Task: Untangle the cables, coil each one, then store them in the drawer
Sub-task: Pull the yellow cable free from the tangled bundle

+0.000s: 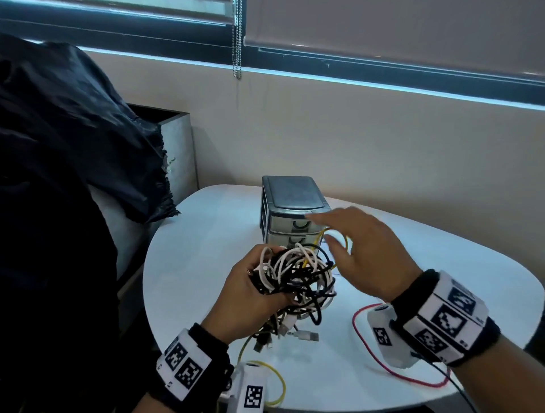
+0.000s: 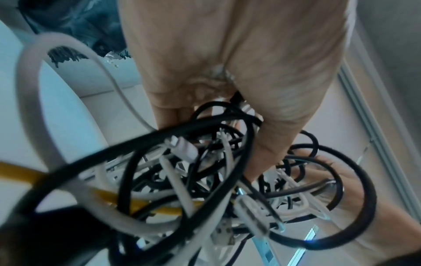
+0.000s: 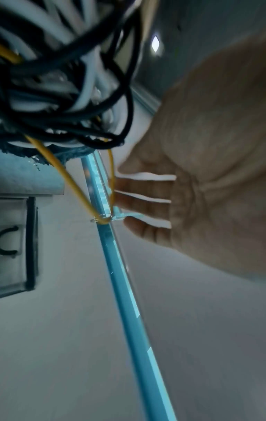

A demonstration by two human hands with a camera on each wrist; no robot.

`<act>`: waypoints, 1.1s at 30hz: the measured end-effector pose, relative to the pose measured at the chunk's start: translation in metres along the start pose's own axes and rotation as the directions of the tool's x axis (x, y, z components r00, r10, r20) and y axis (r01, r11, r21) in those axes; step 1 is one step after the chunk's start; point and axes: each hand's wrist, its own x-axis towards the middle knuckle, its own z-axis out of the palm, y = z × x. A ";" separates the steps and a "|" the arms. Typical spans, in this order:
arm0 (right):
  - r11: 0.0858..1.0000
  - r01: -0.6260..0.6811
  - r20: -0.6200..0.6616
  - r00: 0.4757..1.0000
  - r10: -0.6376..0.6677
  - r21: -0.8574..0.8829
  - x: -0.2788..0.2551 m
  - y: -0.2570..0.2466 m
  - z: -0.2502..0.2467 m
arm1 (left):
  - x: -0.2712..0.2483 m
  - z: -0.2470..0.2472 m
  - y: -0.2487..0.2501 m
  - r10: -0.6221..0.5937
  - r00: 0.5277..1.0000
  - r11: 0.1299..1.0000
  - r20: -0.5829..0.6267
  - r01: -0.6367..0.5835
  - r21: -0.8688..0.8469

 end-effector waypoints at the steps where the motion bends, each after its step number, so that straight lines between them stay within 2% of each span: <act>1: 0.991 0.095 0.068 0.994 -0.089 -0.094 0.001 -0.002 -0.003 | 0.000 -0.001 -0.001 -0.004 1.000 1.000 -0.004 0.004 0.006; 3: 0.943 0.206 0.200 0.967 -0.156 -0.261 0.005 0.000 -0.006 | -0.001 -0.001 -0.002 -0.011 1.000 1.000 -0.004 0.011 0.019; 5: 0.901 0.254 0.272 0.949 -0.161 -0.353 0.008 0.003 -0.010 | -0.002 0.000 -0.003 -0.021 1.000 0.999 0.009 0.020 0.037; 11: 0.822 0.410 0.351 0.894 -0.277 -0.396 0.003 0.007 -0.006 | -0.006 0.001 -0.011 -0.073 0.996 0.995 0.042 0.069 0.076; 13: 0.845 0.304 0.268 0.942 -0.199 -0.440 0.001 0.009 -0.008 | -0.006 0.001 -0.013 -0.088 0.995 0.994 0.036 0.086 0.062; 15: 0.900 0.063 0.067 0.997 -0.037 -0.431 0.002 0.018 -0.013 | -0.005 0.000 -0.010 -0.102 0.993 0.993 0.063 0.098 0.064; 16: 0.907 -0.085 -0.038 0.996 0.076 -0.412 0.005 0.024 -0.018 | -0.004 0.000 -0.008 -0.104 0.991 0.993 0.082 0.098 0.071; 18: 0.889 -0.320 -0.137 0.947 0.290 -0.328 0.006 0.035 -0.022 | 0.000 -0.001 -0.004 -0.108 0.989 0.992 0.098 0.101 0.077; 19: 0.868 -0.388 -0.153 0.922 0.357 -0.311 0.004 0.038 -0.020 | 0.002 -0.001 -0.003 -0.106 0.989 0.992 0.098 0.099 0.080; 20: 0.857 -0.397 -0.143 0.918 0.370 -0.327 0.002 0.038 -0.017 | 0.005 -0.001 -0.001 -0.101 0.990 0.992 0.097 0.092 0.088; 21: 0.861 -0.342 -0.094 0.939 0.332 -0.376 -0.004 0.037 -0.012 | 0.006 -0.001 0.000 -0.094 0.991 0.991 0.097 0.084 0.105; 23: 0.894 -0.071 0.115 0.984 0.135 -0.443 -0.014 0.033 -0.002 | 0.007 0.000 0.001 -0.085 0.991 0.988 0.104 0.070 0.138; 25: 0.887 0.184 0.292 0.955 -0.060 -0.422 -0.017 0.026 0.003 | 0.008 0.000 0.001 -0.096 0.990 0.986 0.104 0.080 0.149; 27: 0.859 0.287 0.350 0.927 -0.136 -0.425 -0.014 0.021 0.004 | 0.007 -0.002 0.001 -0.106 0.989 0.985 0.099 0.091 0.146; 30: 0.831 0.235 0.361 0.932 -0.045 -0.505 -0.003 0.015 -0.002 | 0.006 -0.002 0.003 -0.108 0.989 0.985 0.097 0.093 0.148; 33: 0.866 -0.031 0.194 0.970 0.147 -0.499 0.008 0.016 -0.018 | 0.007 -0.005 0.011 -0.115 0.986 0.982 0.124 0.094 0.162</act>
